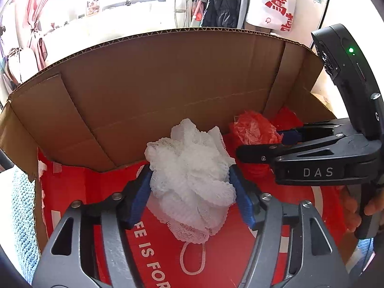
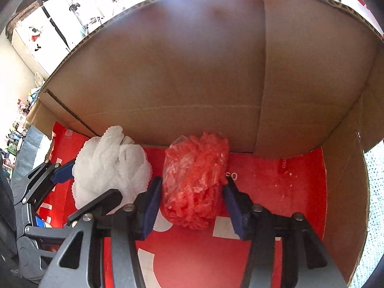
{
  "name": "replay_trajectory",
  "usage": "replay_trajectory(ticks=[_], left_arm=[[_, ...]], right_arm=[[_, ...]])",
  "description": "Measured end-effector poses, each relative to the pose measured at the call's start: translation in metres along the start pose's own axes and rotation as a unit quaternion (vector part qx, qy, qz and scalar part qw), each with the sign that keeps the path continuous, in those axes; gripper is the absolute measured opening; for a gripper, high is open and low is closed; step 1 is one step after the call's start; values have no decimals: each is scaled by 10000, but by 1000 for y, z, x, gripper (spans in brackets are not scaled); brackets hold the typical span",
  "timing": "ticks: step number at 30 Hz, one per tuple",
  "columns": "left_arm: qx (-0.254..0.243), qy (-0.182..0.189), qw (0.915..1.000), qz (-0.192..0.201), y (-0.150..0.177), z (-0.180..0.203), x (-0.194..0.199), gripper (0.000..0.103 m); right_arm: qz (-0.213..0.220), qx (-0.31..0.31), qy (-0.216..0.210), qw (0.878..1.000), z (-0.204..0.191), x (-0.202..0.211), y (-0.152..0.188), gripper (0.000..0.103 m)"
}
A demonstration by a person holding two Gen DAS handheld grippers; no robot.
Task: Organize soft objects
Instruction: 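Carry the white puff with the left tool while the right tool carries the red puff into the box, then open the left tool releasing the white puff while the right tool releases the red puff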
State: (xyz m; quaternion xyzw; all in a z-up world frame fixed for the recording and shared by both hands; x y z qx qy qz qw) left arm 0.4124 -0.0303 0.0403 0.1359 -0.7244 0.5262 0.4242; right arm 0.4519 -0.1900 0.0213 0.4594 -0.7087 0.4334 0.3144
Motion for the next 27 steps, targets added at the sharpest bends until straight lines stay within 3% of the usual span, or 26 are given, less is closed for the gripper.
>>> replay_trajectory(ticks=[27], left_arm=[[106, -82, 9998, 122, 4, -3, 25, 78]], right_arm=[[138, -121, 20, 9998, -4, 14, -6, 69]])
Point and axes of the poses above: each gripper's, at about its wrist camera, not at the fingertips, and x roughly against the way its jaws point, z to its right, y to its underside, the point moved 5 cm from there along -x, roughly the way its jaws point, and after that the axes turned 11 degrees about -x, right-handed, at the moved point
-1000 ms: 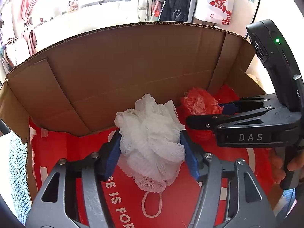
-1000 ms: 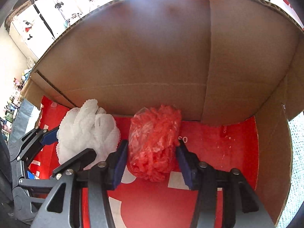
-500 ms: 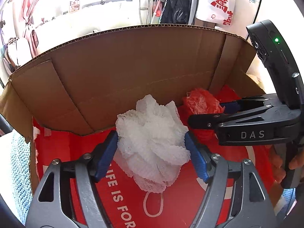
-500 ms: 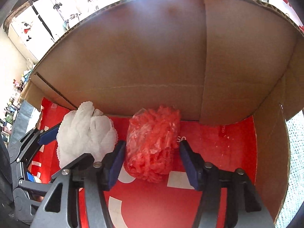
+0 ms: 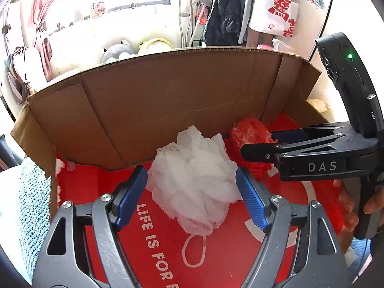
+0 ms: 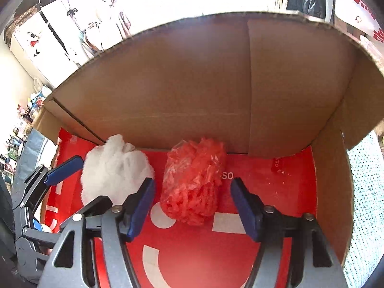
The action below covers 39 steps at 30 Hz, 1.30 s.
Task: Organize soft objects
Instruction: 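Open the left tool releasing the white puff while the right tool releases the red puff, then withdraw both tools from the box back toward the remaining items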
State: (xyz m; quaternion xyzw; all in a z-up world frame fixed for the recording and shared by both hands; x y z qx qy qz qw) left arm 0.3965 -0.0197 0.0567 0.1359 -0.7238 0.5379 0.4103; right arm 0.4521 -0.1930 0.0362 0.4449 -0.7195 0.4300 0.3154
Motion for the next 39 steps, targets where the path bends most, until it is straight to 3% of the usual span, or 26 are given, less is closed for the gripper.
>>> replay_trajectory(ticks=[12, 18, 22, 31, 39], left_arm=[[152, -76, 9969, 766, -1, 2, 79, 94], [217, -228, 9910, 1299, 7, 11, 129, 99], [333, -352, 9852, 1641, 17, 21, 158, 103], [186, -728, 9640, 2552, 61, 64, 235, 103], [107, -965, 9508, 2943, 111, 98, 274, 103]], right_arm=[[650, 235, -13, 9976, -18, 67, 14, 79], [1355, 503, -30, 9895, -35, 124, 42, 94], [1922, 820, 144, 9778, -46, 170, 68, 103], [3335, 1086, 276, 9361, -62, 258, 155, 103], [4036, 1240, 536, 9049, -66, 281, 242, 103]])
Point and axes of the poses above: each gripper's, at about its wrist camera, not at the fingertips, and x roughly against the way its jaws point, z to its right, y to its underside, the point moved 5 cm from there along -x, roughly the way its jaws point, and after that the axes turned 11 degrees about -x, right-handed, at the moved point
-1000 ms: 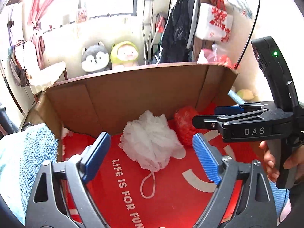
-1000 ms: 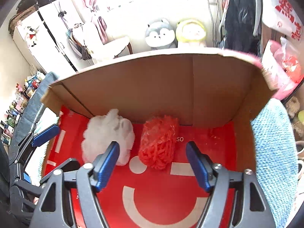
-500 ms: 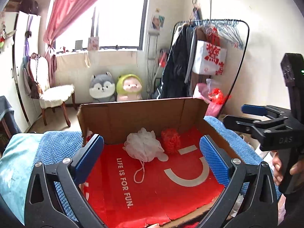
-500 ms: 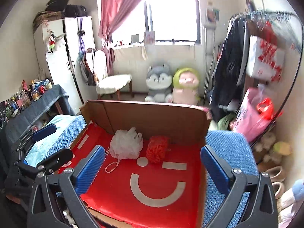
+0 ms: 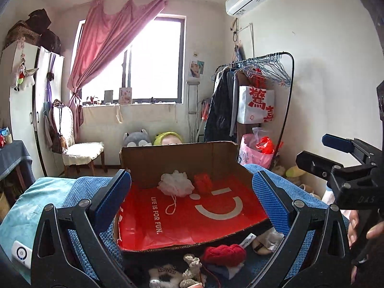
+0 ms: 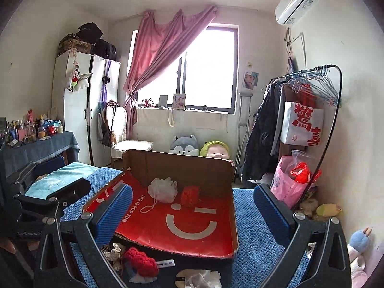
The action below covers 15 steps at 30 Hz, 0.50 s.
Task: Organize soft objects
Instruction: 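Withdraw both tools from the box back toward the remaining items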
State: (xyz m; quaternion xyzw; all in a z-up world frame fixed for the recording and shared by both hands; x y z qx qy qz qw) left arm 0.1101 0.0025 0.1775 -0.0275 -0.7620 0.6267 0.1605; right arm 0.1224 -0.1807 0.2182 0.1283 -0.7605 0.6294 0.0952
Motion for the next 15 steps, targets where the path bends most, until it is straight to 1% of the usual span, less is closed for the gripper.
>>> replay_trajectory(ticks=[3, 8, 15], left_arm=[[20, -95, 9999, 45, 10, 5, 17, 103], [8, -188, 9998, 53, 33, 14, 39, 103], [19, -230, 9996, -163, 71, 23, 50, 103]], right_arm=[[60, -9, 171, 9998, 1, 13, 17, 103], [20, -223, 139, 9997, 5, 29, 46, 103], [-20, -362, 177, 9992, 8, 39, 87, 103]])
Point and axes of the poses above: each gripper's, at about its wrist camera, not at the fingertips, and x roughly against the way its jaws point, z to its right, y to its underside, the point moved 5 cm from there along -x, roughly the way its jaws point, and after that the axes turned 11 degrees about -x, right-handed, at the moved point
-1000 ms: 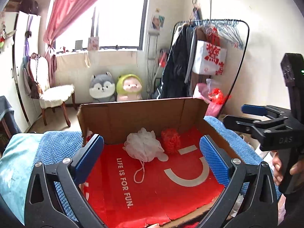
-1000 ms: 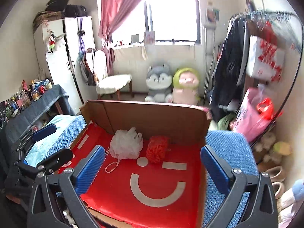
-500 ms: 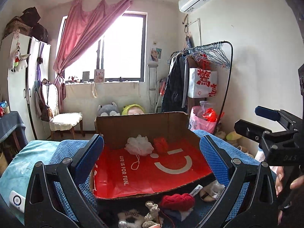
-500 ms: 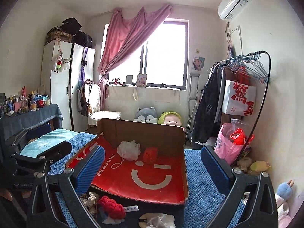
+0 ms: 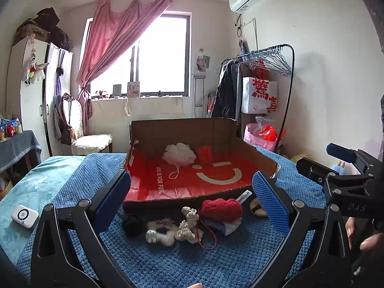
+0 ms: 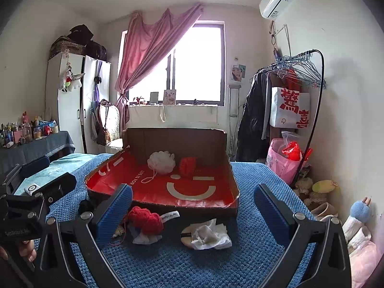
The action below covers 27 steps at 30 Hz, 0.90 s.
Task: Organize soft objects
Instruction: 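Withdraw both tools from the box back toward the remaining items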
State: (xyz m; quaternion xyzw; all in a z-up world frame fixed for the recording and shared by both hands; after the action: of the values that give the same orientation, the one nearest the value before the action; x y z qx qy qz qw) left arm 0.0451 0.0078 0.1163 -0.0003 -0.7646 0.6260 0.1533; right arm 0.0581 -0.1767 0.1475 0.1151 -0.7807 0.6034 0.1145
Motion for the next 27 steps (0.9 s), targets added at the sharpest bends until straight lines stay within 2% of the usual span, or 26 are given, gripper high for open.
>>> replay_trajectory(ticks=[8, 14, 19, 27], left_arm=[[239, -119, 9996, -116, 33, -3, 2, 103], [271, -133, 9986, -426, 60, -3, -4, 103], [226, -140, 9974, -672, 78, 0, -10, 103], [194, -88, 9958, -889, 87, 4, -17, 103]], right_arm=[[48, 5, 80, 10000, 4, 4, 38, 103], [-171, -13, 149, 9997, 7, -5, 63, 103], [-514, -124, 150, 9985, 9, -19, 84, 103], [-780, -175, 222, 9966, 13, -30, 102, 103]])
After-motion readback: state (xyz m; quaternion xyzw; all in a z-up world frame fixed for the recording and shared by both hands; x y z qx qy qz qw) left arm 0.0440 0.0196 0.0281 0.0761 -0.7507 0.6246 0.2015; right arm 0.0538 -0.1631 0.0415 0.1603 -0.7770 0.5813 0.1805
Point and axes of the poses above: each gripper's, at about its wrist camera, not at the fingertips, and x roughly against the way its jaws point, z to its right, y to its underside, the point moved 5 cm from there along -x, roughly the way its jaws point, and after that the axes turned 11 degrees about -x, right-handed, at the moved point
